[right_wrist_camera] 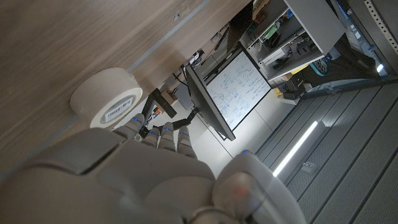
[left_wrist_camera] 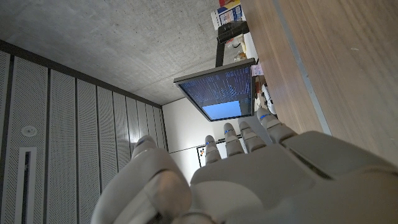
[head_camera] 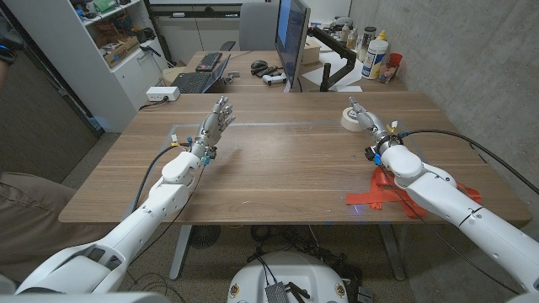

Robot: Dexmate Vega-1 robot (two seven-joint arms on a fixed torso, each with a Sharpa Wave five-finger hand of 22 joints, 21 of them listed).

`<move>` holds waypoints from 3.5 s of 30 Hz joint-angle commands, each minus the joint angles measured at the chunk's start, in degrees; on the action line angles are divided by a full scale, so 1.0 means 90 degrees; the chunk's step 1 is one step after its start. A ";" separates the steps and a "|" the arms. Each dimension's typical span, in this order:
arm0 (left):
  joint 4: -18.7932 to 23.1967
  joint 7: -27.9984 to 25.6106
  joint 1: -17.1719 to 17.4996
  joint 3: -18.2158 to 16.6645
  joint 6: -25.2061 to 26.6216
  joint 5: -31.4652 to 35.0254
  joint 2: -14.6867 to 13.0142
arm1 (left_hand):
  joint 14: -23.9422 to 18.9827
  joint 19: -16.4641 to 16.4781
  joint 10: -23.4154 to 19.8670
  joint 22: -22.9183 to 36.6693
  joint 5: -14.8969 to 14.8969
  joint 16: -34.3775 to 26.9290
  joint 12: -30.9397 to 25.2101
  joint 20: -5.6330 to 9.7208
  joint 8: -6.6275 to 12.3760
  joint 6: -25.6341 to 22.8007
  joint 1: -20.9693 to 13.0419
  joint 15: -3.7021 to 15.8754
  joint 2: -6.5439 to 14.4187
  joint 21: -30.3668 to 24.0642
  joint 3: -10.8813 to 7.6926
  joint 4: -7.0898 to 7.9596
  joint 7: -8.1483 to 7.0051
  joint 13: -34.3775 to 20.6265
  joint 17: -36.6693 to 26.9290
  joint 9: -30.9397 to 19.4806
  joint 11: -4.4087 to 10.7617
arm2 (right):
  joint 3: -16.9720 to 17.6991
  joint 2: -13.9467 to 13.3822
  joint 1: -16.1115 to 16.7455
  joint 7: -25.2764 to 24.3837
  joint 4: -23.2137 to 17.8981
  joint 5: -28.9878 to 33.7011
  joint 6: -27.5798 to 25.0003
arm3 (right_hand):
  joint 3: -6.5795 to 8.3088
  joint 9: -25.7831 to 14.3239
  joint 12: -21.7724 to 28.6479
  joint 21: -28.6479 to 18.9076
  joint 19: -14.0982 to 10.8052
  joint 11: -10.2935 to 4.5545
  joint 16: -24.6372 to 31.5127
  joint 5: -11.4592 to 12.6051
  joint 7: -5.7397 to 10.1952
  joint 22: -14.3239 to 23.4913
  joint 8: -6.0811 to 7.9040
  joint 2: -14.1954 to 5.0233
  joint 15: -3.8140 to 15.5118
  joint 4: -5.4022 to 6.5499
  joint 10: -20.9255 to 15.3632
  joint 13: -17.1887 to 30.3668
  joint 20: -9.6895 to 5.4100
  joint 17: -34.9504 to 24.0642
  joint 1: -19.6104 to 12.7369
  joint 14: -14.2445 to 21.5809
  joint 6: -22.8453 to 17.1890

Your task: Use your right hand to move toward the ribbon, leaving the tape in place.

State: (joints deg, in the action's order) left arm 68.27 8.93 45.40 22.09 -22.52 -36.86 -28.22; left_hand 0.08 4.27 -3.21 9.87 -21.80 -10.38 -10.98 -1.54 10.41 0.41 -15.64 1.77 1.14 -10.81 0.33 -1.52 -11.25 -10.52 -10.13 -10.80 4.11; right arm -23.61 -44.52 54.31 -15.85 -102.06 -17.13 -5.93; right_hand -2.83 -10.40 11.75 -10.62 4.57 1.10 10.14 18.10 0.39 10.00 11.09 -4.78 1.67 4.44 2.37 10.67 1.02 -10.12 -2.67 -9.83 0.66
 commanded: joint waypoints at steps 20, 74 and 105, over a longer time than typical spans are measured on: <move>-0.0280 0.0278 -0.0092 0.0083 -0.0324 0.0111 0.0035 | 0.0021 0.0036 -0.0015 0.0020 -0.0034 -0.0037 -0.0053 0.0050 0.0061 -0.0063 -0.0025 0.0374 -0.0087 -0.0026 0.0001 -0.0058 -0.0008 -0.0034 -0.0018 -0.0008 0.0044 | -0.0811 -0.0728 -0.0586 -0.0046 -0.1492 0.2137 -0.3084 | 0.0032 -0.0017 0.0030 -0.0070 -0.0037 -0.0097 0.0039 0.0105 -0.0032 0.0024 -0.0015 -0.0051 0.0142 -0.0037 -0.0007 -0.0005 -0.0020 -0.0007 -0.0144 0.0027 0.0020; 0.0014 0.0303 -0.0029 0.0145 -0.0004 0.0183 -0.0221 | 0.0049 0.0007 0.0012 0.0024 -0.0050 -0.0033 -0.0056 0.0060 0.0081 -0.0065 -0.0027 0.0365 -0.0062 -0.0024 0.0011 -0.0082 0.0015 -0.0034 -0.0019 -0.0007 0.0042 | -0.1743 -0.1417 -0.1459 0.2541 -0.1924 0.4466 -0.3100 | -0.0062 -0.0030 0.0053 -0.0109 -0.0183 -0.0279 0.0093 0.0219 0.0051 0.0027 -0.0077 0.0045 0.0242 -0.0016 -0.0003 0.0003 -0.0027 -0.0020 -0.0056 0.0215 0.0422; 0.0390 0.0125 0.0108 0.0182 0.0144 0.0295 -0.0342 | 0.0033 0.0009 -0.0057 0.0024 -0.0056 -0.0042 -0.0083 0.0060 0.0117 -0.0158 -0.0025 0.0381 -0.0048 -0.0028 0.0019 -0.0098 0.0026 -0.0034 -0.0018 -0.0005 0.0054 | -0.1230 -0.1633 -0.0769 0.2548 -0.2302 0.5230 -0.2369 | -0.0180 -0.0031 0.0142 -0.0195 -0.0637 -0.0218 0.0109 0.0386 0.0078 0.0020 0.0037 0.0105 0.0302 0.0049 -0.0280 0.0002 -0.0416 -0.0016 0.0057 0.0526 0.0150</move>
State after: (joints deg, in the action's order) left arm 69.92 11.17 45.48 23.76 -21.93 -34.74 -30.48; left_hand 0.08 4.39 -3.67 10.00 -22.06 -10.38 -11.48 -1.44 11.25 -0.56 -15.87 1.77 0.92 -10.81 0.33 -1.98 -10.93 -10.52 -10.15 -10.67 4.53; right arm -36.38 -58.72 45.47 7.02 -121.95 28.21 -30.18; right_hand -4.19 -10.53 12.57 -12.09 -1.07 -0.72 11.08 21.21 1.03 9.99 10.87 -3.84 2.06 4.84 0.08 10.68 -1.76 -10.15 -2.22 -5.50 2.43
